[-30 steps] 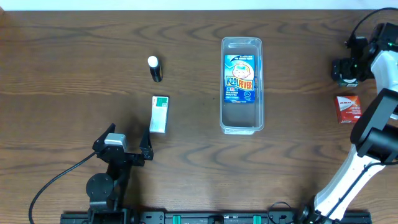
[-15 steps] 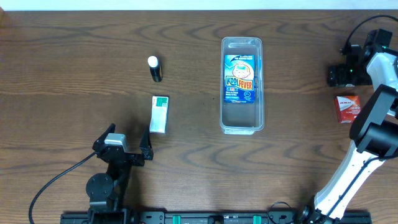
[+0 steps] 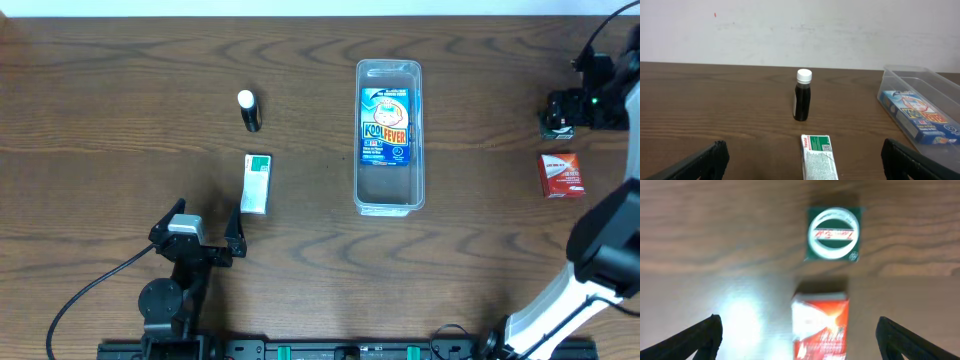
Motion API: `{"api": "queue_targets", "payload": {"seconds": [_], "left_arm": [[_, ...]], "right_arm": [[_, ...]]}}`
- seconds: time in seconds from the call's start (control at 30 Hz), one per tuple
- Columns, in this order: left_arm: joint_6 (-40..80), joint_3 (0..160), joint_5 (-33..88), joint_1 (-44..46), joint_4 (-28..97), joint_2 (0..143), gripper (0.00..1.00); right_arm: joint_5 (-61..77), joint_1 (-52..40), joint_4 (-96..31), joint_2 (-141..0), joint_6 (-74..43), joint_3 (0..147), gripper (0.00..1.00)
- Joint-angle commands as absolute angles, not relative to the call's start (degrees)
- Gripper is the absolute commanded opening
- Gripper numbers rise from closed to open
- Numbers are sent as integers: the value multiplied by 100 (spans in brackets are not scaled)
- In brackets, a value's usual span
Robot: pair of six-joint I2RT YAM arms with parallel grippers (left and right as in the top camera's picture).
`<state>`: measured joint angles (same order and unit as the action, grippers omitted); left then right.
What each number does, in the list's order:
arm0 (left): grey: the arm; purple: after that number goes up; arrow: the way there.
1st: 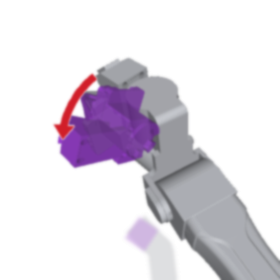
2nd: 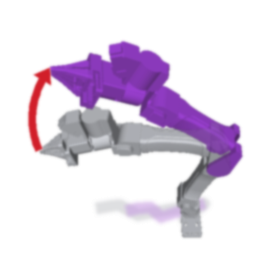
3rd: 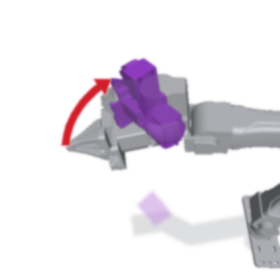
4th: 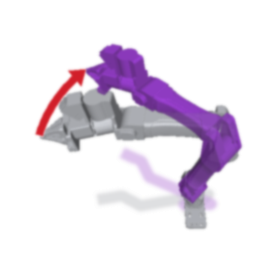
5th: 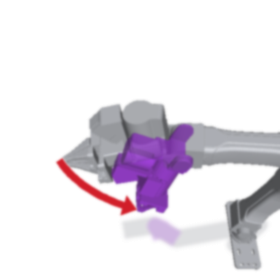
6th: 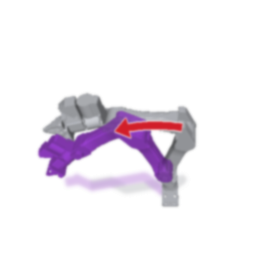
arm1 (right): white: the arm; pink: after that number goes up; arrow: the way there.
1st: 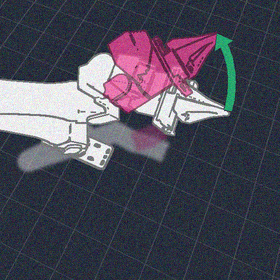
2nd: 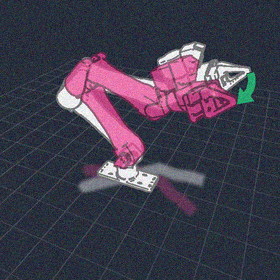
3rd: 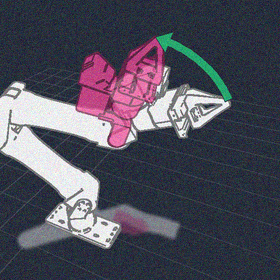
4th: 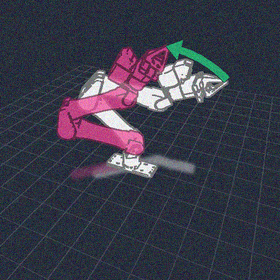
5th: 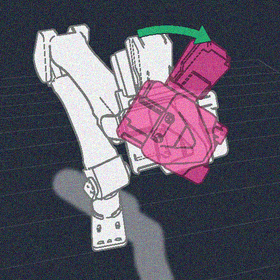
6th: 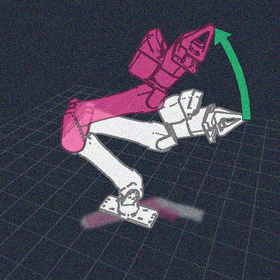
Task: Pack container
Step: 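Lower the right gripper and grasp the red-white box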
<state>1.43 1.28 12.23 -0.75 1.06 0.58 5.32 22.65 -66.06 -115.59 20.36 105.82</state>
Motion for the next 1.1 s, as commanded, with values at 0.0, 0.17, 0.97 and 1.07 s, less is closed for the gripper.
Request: {"api": "queue_targets", "payload": {"seconds": [0.0,0.17,0.97,1.07], "left_arm": [[86,23,1286,-110,290,23,98],[86,23,1284,-110,290,23,98],[86,23,1286,-110,290,23,98],[86,23,1284,-110,290,23,98]], "right_arm": [[832,2309,-6943,-11539,2231,10569,99],[165,2309,-7159,-11539,1782,10125,99],[-187,2858,-6018,-11552,2244,8814,99],[-161,2842,-5944,-11579,2351,8781,99]]}}
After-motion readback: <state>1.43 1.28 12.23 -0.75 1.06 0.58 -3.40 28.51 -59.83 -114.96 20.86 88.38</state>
